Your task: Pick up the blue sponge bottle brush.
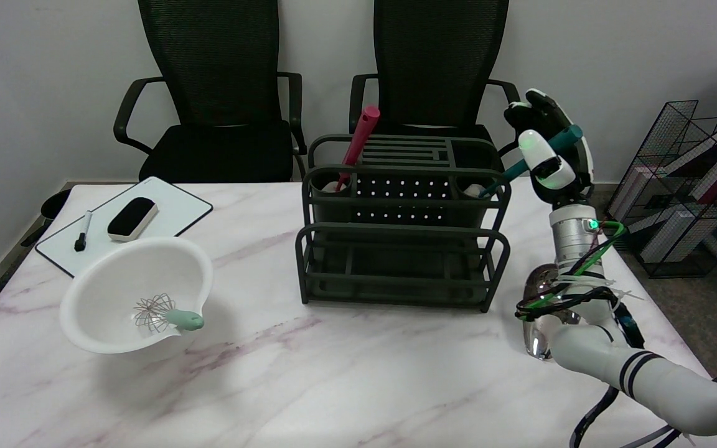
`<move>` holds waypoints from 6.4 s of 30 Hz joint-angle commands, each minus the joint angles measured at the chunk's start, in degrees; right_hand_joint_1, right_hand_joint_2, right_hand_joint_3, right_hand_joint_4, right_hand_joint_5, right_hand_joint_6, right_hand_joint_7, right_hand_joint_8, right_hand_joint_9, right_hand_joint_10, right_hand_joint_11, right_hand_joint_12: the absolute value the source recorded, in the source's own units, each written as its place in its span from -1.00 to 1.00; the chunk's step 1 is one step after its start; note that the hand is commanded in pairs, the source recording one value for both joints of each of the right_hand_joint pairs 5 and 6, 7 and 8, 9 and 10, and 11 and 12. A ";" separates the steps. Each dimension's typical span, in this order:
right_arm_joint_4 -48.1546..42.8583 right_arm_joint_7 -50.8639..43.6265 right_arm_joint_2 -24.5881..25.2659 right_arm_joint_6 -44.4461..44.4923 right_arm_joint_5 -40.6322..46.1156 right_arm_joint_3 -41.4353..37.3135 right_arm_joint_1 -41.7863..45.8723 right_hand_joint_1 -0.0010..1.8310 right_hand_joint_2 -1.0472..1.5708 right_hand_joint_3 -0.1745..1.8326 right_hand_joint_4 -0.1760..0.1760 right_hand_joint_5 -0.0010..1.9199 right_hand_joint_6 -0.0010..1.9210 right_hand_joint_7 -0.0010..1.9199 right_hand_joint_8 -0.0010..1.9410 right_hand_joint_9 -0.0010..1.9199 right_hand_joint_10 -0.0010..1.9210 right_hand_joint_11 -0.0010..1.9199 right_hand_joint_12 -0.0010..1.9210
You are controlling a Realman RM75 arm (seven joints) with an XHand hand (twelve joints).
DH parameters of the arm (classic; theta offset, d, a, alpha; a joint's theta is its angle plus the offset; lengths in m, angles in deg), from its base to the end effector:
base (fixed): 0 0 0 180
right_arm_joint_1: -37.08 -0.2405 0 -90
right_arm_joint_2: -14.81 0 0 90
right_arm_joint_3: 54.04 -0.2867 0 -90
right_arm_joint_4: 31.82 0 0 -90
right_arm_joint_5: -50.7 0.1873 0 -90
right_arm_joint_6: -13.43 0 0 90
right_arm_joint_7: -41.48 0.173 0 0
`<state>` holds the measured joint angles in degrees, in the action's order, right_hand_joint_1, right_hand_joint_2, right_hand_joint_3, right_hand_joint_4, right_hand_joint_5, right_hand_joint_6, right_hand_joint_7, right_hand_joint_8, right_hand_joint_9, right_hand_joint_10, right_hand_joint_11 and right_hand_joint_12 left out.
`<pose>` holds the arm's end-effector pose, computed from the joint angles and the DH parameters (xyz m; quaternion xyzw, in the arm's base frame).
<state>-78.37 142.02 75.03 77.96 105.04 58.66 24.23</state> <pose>-0.2668 -0.3501 0.4565 0.4693 -0.3471 0.7454 0.3220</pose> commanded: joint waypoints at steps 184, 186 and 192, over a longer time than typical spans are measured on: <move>-59.33 -12.40 -5.30 -10.85 -18.73 -0.25 31.32 -0.04 1.00 0.29 0.00 1.00 1.00 1.00 0.98 1.00 1.00 1.00 1.00; -58.50 -13.75 -4.02 -10.61 -19.13 -0.01 33.33 -0.05 1.00 0.29 0.00 1.00 1.00 1.00 0.98 1.00 1.00 1.00 1.00; -52.59 -14.27 -2.55 -9.32 -19.34 2.11 35.94 -0.05 1.00 0.28 0.00 1.00 1.00 1.00 0.98 1.00 1.00 1.00 1.00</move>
<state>-135.12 135.70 67.64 60.98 88.90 51.40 48.09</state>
